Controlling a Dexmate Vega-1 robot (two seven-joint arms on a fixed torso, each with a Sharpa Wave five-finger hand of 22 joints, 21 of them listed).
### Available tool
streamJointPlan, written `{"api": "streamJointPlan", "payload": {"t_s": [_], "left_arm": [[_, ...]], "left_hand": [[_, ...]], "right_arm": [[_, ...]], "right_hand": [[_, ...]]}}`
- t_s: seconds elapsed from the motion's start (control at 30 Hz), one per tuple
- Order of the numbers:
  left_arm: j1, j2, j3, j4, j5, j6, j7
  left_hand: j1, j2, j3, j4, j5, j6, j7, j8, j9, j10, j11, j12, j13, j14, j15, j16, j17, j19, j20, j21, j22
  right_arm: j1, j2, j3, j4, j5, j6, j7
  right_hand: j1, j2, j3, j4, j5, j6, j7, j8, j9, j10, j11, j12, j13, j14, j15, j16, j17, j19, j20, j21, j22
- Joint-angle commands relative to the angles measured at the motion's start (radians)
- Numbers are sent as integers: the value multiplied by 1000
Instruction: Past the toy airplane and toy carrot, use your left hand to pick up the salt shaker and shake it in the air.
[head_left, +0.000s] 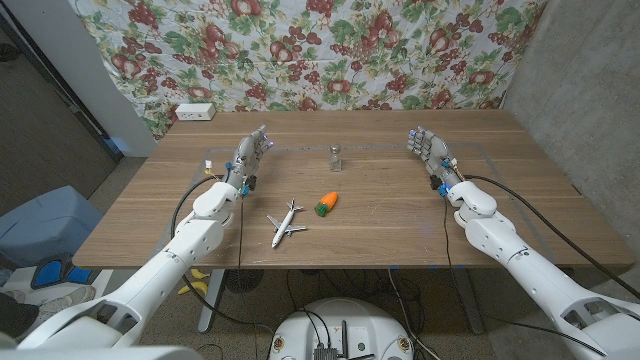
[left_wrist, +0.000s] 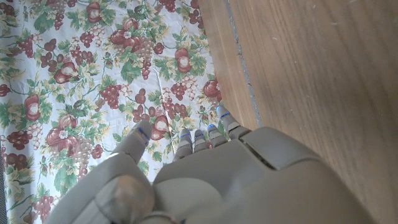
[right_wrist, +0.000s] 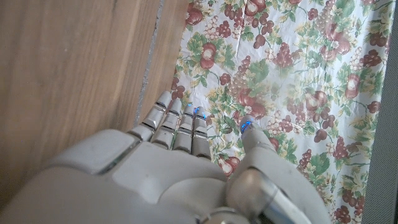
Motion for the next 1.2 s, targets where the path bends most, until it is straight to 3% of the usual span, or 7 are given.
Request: {"api": "streamJointPlan", "payload": {"t_s": [0.03,0.3,0.43,0.73,0.97,1.2], "left_arm": [[7,4,-18,12,-13,-5,22],[-12,-12,-13,45,-5,-26,16],[-18,-8,-4,40,21,-24,35],[-26,-4,9,31,59,-27,58],[-27,-2,18,26,85,-31,74],[-29,8,27,16,121,-32,94]], "left_hand": [[8,44,6,-1,6,-1,-6,5,3,-7,-3,6,2,-8,-17,4,5,-3,-7,1,4],[8,41,4,-5,6,0,-7,6,3,-3,-4,8,2,-2,-16,5,4,1,-4,0,4],[7,35,3,-9,6,9,-8,9,4,11,-5,12,2,16,-15,9,2,13,11,-2,5],[5,29,6,-16,6,27,-12,14,4,29,-6,17,2,41,-9,12,1,30,24,-4,5],[8,19,4,-30,5,34,-16,15,4,38,-7,18,2,48,-11,10,-2,38,26,-7,5],[13,-2,-5,-60,1,53,-23,18,5,53,-15,20,2,71,-10,9,-4,61,38,-10,5]], "right_arm": [[29,34,8,96,26,26,45],[48,39,4,115,11,32,37],[53,46,7,131,15,41,41],[58,47,11,150,18,51,55],[55,44,13,146,21,52,60],[46,41,14,132,13,59,47]], "right_hand": [[12,-6,4,0,7,9,1,7,4,11,1,9,2,11,-15,7,0,8,-27,19,3],[14,-7,2,-5,7,17,3,11,3,16,4,12,-1,14,-15,7,-4,12,-24,11,3],[14,-7,1,-7,8,19,2,12,3,17,4,12,-2,16,-10,8,-6,13,-20,6,3],[13,-8,-6,-11,10,27,-2,14,3,30,5,16,-8,26,-2,11,-14,15,34,-12,5],[12,-6,-8,-11,11,30,0,15,3,34,6,18,-10,32,6,13,-17,24,21,-17,5],[10,-7,-11,-11,11,31,3,15,3,36,10,18,-12,36,10,15,-19,32,22,-21,5]]}}
